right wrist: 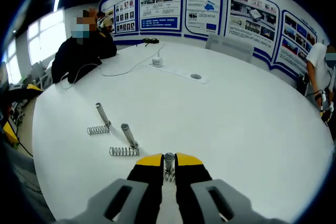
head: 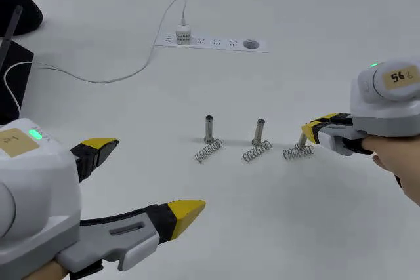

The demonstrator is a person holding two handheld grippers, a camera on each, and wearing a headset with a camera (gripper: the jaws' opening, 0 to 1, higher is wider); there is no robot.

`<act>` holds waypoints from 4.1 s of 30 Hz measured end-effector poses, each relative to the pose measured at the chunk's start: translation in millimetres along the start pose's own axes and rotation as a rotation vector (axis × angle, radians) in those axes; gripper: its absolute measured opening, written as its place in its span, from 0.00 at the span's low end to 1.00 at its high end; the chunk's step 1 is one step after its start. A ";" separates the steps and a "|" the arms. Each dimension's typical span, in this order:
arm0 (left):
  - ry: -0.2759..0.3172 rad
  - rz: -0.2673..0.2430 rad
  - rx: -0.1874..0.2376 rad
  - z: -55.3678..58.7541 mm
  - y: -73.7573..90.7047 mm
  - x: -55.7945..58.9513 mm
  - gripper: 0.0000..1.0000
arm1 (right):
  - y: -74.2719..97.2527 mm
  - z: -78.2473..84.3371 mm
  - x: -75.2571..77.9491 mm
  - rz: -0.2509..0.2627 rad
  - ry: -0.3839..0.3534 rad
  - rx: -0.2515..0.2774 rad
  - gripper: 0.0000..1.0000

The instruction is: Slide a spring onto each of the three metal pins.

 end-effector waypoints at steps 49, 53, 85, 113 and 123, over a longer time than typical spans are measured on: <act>-0.173 0.080 -0.162 -2.0 -114.5 -30.1 0.48 | 40.3 2.5 -2.7 -0.101 -0.003 0.246 0.57; -0.173 0.085 -0.182 1.9 -121.7 -31.6 0.45 | 43.5 9.7 -4.2 -0.109 -0.005 0.244 0.58; -0.129 0.149 -0.200 6.6 -142.4 -23.7 0.28 | 56.3 35.2 -18.3 -0.166 -0.037 0.250 0.65; -0.138 0.160 -0.202 8.3 -141.3 -21.9 0.10 | 55.2 38.9 -22.3 -0.190 -0.071 0.237 0.64; -0.133 0.170 -0.130 5.2 -112.3 -5.7 0.10 | 59.4 33.8 -30.2 -0.239 -0.104 0.257 0.63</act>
Point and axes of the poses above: the centre of the closed fingertips' face, and the gripper's own axes: y roughly backward along the fingers, x roughly to its right, z roughly out of its underside, the point moved 5 cm from there along y, roughly backward along the fingers, and after that the axes turned 13 degrees about -x, right-handed, at the moved point
